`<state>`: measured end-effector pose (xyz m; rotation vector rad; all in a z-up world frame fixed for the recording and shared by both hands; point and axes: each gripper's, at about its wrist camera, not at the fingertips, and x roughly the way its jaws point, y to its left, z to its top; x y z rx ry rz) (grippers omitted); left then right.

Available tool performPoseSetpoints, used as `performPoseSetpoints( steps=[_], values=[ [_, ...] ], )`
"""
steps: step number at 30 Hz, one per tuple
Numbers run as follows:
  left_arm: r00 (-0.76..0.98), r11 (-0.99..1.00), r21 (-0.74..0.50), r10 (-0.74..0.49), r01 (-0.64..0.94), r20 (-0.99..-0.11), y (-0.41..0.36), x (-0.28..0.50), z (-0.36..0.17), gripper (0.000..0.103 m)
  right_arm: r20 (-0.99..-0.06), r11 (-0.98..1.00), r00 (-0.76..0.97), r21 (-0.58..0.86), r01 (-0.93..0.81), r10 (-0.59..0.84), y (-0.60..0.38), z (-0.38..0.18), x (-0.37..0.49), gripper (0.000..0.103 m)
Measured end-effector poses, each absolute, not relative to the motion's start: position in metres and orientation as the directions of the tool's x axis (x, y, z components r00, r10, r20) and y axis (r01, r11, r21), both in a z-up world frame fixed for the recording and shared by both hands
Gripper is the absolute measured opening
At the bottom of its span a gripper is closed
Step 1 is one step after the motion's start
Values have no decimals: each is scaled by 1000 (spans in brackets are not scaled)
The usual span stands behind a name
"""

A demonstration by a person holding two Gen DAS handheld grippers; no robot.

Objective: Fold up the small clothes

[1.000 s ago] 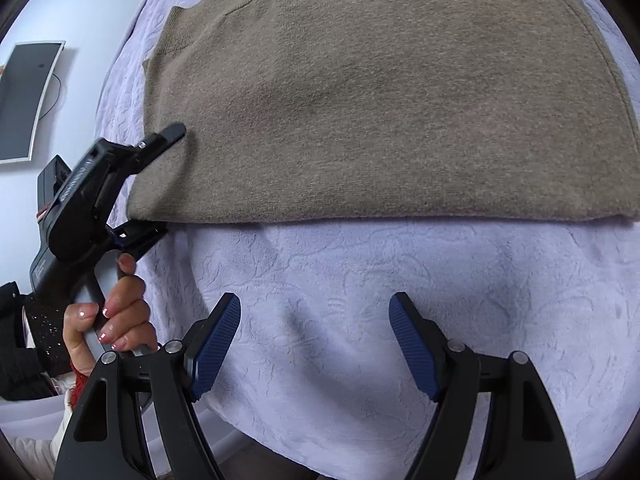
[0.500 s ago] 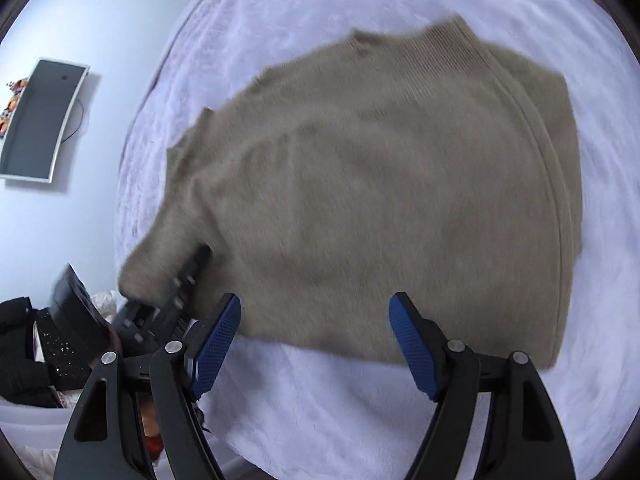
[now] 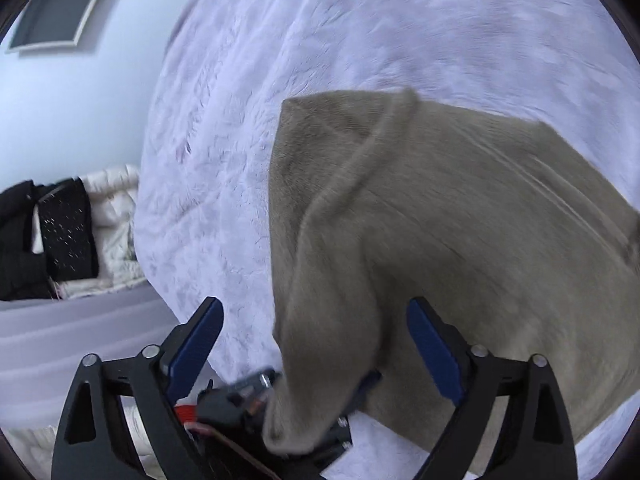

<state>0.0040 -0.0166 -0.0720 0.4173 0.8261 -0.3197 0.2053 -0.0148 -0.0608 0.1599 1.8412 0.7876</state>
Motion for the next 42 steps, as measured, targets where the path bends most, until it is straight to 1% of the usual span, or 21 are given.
performPoseSetpoints(
  steps=[2,5,8,9,10,11,12,13,14,17,20,23,26,30,34,38,42],
  values=[
    [636,874,225,-116,430,-763,-15,5,-73,20,-800,773,-438,560,-298,411,5,-67,207,96],
    [636,876,220,-120,429,-762,-14,5,-72,20,-830,775,-472,498,-388,297,33,-84,208,98],
    [642,871,236,-112,431,-759,-17,4,-72,20,-870,788,-448,419,-451,205,48,-95,207,98],
    [640,874,231,-112,427,-761,-16,5,-71,20,-878,796,-439,399,-456,189,49,-99,208,98],
    [635,880,219,-113,421,-765,-15,6,-70,20,-885,803,-429,385,-456,181,48,-104,209,95],
    [631,887,210,-111,412,-768,-13,8,-69,20,-899,813,-405,358,-460,167,44,-104,209,68],
    [628,893,201,-111,404,-770,-11,7,-69,20,-918,825,-367,320,-467,148,36,-103,210,31],
    [623,897,185,-120,402,-773,-8,8,-67,20,-910,826,-360,359,-434,206,26,-100,213,21],
    [622,898,175,-129,403,-772,-7,7,-64,20,-889,823,-359,418,-384,284,12,-94,216,18],
    [631,888,173,-153,425,-761,-12,2,-51,20,-832,794,-312,542,-276,459,-37,-74,218,16],
    [642,874,177,-182,453,-744,-24,-4,-32,20,-768,743,-250,638,-204,590,-82,-52,214,16],
    [655,859,175,-221,482,-722,-43,-8,-10,20,-708,693,-166,706,-147,686,-126,-29,210,16],
    [662,832,182,-264,524,-702,-72,-11,8,20,-656,644,-77,753,-131,751,-171,-3,200,16],
    [661,777,210,-322,593,-678,-117,-23,24,20,-603,602,36,786,-140,797,-233,25,179,16],
    [623,716,218,-367,664,-691,-164,-34,20,20,-571,584,135,806,-96,810,-306,33,163,16],
    [572,627,245,-393,739,-720,-208,-52,-5,20,-567,583,238,812,5,788,-378,4,133,16],
    [492,539,244,-383,806,-782,-238,-65,-40,20,-635,618,252,771,154,730,-425,-60,110,16]
  ],
)
